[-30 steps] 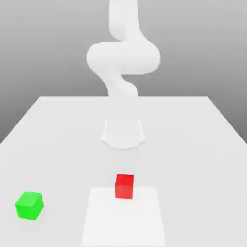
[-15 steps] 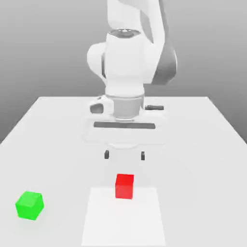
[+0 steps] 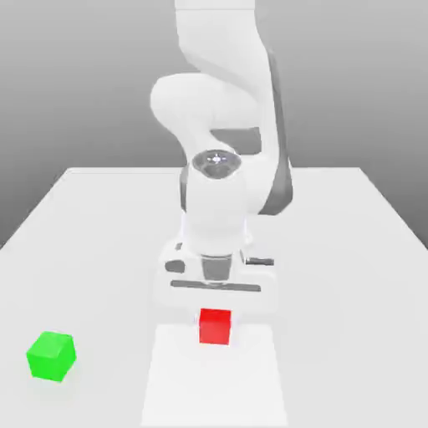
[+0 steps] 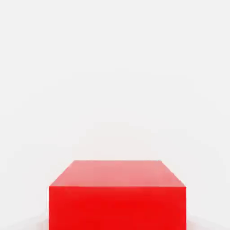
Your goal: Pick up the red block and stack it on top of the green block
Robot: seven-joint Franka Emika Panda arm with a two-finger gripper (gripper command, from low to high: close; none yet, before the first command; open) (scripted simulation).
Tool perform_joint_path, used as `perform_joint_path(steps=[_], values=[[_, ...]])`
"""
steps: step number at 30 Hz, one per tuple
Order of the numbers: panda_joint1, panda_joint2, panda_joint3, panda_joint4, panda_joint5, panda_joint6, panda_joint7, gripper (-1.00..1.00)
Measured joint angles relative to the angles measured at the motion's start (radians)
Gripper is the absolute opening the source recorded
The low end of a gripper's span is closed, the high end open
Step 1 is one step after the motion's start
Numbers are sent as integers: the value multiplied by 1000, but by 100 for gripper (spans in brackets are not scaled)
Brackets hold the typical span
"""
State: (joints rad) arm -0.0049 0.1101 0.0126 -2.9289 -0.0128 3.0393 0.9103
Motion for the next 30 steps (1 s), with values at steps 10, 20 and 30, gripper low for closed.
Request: perform_joint_path(steps=[10, 20, 30], values=[[-34, -208, -48, 31, 30, -241, -147, -100], [-209, -108, -169, 232, 54, -349, -562, -100], [-374, 30, -211, 400, 77, -374, -902, -100]])
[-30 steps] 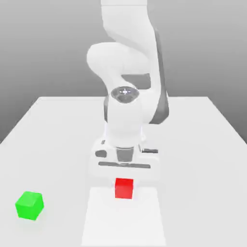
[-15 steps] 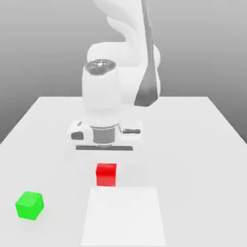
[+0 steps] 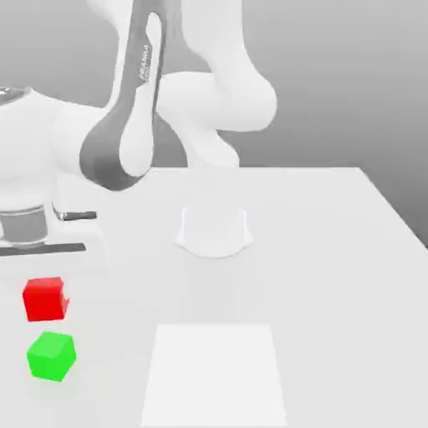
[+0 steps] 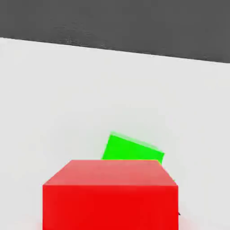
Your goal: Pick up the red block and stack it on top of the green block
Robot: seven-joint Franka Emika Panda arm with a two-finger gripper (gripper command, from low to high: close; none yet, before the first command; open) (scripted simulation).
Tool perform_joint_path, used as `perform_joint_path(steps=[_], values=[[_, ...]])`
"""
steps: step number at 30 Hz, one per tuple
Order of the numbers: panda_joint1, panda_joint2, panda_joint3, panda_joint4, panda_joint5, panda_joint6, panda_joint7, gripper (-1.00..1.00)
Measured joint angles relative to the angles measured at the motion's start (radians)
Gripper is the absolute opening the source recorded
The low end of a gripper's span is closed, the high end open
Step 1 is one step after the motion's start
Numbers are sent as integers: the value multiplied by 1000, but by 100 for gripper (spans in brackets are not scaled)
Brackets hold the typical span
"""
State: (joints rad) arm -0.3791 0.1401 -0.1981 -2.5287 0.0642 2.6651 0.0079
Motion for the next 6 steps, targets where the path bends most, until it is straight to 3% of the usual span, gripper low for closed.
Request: perform_joint_path(steps=[2, 3, 6], values=[[-12, 67, 16, 6, 31, 59, -27, -100], [-19, 99, 26, 7, 46, 89, -38, 100], [-19, 99, 26, 7, 46, 89, -38, 100]])
